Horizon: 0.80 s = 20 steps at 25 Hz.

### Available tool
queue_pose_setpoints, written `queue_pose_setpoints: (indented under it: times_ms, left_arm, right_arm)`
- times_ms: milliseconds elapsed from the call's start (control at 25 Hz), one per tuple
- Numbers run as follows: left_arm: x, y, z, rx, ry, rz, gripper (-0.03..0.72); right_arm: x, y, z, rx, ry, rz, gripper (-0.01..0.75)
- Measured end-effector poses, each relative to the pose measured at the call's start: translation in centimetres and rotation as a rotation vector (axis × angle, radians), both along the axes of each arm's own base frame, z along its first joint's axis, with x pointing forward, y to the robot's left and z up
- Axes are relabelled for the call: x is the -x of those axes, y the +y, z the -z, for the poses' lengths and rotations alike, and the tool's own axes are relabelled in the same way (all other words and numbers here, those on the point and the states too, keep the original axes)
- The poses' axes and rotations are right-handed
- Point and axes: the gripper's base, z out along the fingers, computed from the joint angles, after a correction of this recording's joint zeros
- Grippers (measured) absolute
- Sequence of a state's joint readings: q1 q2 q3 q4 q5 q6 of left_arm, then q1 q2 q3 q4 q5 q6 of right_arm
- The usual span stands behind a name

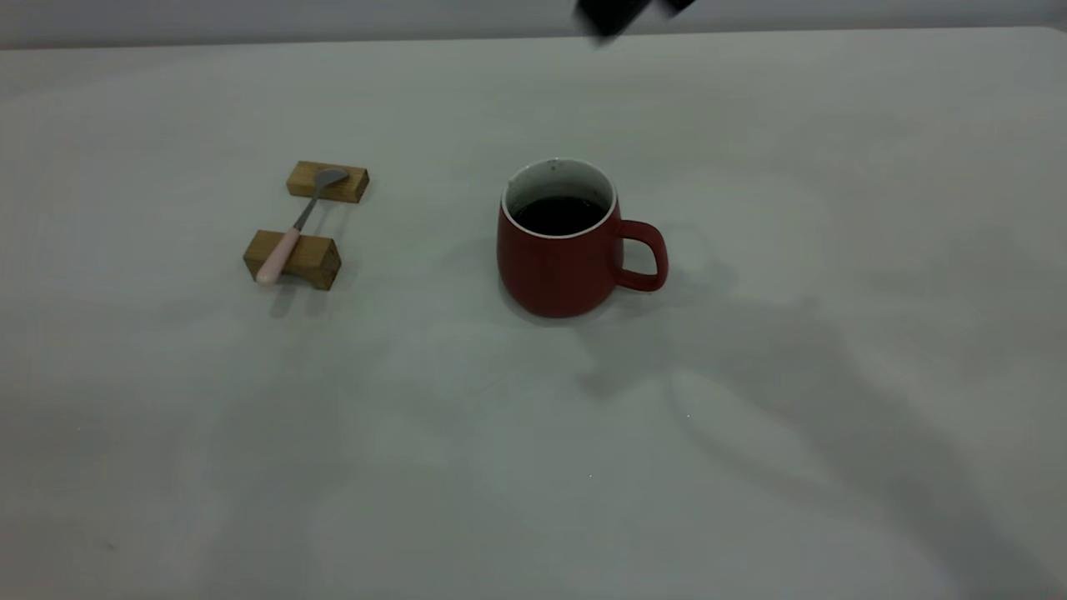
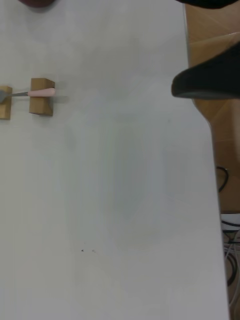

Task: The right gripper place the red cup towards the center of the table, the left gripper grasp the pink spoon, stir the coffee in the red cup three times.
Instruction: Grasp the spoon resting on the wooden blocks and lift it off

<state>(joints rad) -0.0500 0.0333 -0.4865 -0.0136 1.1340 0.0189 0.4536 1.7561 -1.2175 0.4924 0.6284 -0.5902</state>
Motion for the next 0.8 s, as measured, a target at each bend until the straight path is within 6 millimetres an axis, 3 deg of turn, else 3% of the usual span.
queue_pose_setpoints:
  times_ms: [320, 480, 600, 800]
  left_arm:
    - [0.0, 0.0, 0.0, 0.000, 0.000, 0.000, 0.421]
    - [0.0, 0.0, 0.0, 0.000, 0.000, 0.000, 0.421]
    - [0.0, 0.0, 0.0, 0.000, 0.000, 0.000, 0.421]
    - [0.0, 0.0, 0.0, 0.000, 0.000, 0.000, 0.421]
  right_arm:
    - [6.0, -6.9, -6.7, 0.232, 0.262, 0.244, 0.582]
    - [8.9, -9.1, -9.2, 0.253, 0.223, 0.410, 0.582]
    - [12.0, -10.9, -10.2, 0.263, 0.157, 0.439, 0.582]
    - [17.7, -14.8, -8.4, 0.261, 0.148, 0.538, 0.582]
